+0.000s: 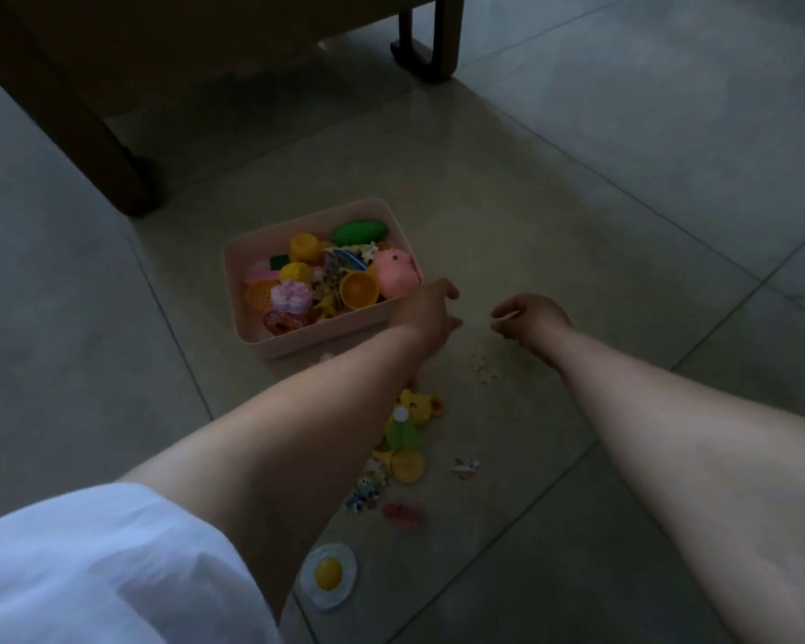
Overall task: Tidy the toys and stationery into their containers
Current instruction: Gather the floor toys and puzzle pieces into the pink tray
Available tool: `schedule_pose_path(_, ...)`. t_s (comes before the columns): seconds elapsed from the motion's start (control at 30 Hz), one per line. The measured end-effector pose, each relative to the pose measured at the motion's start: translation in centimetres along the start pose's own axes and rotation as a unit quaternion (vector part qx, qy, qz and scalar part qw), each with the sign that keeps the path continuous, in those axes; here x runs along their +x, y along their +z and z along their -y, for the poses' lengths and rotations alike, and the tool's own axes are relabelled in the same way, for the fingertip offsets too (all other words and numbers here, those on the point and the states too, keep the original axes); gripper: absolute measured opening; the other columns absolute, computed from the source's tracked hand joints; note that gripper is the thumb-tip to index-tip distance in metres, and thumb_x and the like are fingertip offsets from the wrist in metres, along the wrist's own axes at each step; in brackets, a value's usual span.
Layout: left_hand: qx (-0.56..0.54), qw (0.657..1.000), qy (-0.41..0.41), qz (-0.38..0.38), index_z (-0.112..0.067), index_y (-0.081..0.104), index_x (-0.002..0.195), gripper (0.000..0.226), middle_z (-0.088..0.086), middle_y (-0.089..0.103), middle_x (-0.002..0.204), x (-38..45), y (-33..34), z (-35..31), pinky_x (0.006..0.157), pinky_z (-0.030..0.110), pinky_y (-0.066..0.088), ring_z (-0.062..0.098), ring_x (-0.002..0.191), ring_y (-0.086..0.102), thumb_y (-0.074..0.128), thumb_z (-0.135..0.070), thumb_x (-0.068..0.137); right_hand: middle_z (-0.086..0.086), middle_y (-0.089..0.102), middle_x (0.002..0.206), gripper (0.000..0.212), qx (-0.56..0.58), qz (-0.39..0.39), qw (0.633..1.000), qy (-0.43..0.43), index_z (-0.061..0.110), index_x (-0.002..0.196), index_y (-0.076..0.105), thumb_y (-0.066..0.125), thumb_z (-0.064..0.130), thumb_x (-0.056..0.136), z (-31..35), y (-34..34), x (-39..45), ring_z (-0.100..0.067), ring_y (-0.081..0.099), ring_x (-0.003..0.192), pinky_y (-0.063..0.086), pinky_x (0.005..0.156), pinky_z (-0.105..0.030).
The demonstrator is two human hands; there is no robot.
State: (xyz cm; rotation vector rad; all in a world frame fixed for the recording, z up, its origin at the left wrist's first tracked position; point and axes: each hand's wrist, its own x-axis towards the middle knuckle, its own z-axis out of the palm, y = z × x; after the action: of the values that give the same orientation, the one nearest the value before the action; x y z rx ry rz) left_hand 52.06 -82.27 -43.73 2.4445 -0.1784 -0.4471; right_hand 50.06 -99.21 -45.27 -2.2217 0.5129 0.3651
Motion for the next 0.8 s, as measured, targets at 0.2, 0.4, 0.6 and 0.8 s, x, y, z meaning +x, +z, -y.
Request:
schedule_pose_path(0.2,0.129,0.986,0.027,0.105,-0.021,0.046,0.136,0.055,0.016,0.050,0.133,0.2,4.7,-0.5,0.096,0.032,0.041,0.032,0.121,0.050,0.067,-0.014,0.086,-0.010,0.059,0.120,0.042,-0.157,0.086,0.984,0.008,0.020,0.113,0.063,0.079,0.022,0.075,-3.5,1.4,-1.9,-0.026,0.060,0.108,0.044,0.087,-0.026)
schedule_pose_path(0.4,0.179,0.976,0.063,0.102,-0.014,0.058,0.116,0.026,0.018,0.052,0.119,-0.5,6.5,-0.8,0.090,0.035,0.043,0.037,0.108,0.055,0.053,-0.021,0.092,-0.012,0.045,0.121,0.037,-0.214,0.052,0.974,-0.050,0.024,0.114,0.057,0.071,0.028,0.080,-3.9,2.5,-2.5,-0.032,0.056,0.107,0.046,0.091,-0.033)
schedule_pose_path(0.6,0.162,0.983,0.043,0.078,-0.006,0.052,0.115,0.025,0.021,0.041,0.124,-1.3,6.8,-0.1,0.085,0.038,0.044,0.041,0.105,0.055,0.051,-0.013,0.092,-0.015,0.057,0.119,0.026,-0.227,0.052,0.972,-0.034,0.016,0.103,0.059,0.071,0.020,0.080,-3.3,2.6,-2.0,-0.032,0.057,0.108,0.045,0.088,-0.032)
schedule_pose_path(0.8,0.186,0.978,-0.019,0.088,0.001,0.051,0.126,0.034,0.022,0.038,0.137,-2.1,6.1,-0.2,0.104,0.038,0.039,0.037,0.122,0.049,0.049,-0.006,0.093,-0.014,0.064,0.117,0.028,-0.206,0.057,0.977,0.002,0.015,0.106,0.061,0.071,0.018,0.080,-3.3,3.0,-2.0,-0.029,0.061,0.107,0.047,0.088,-0.030)
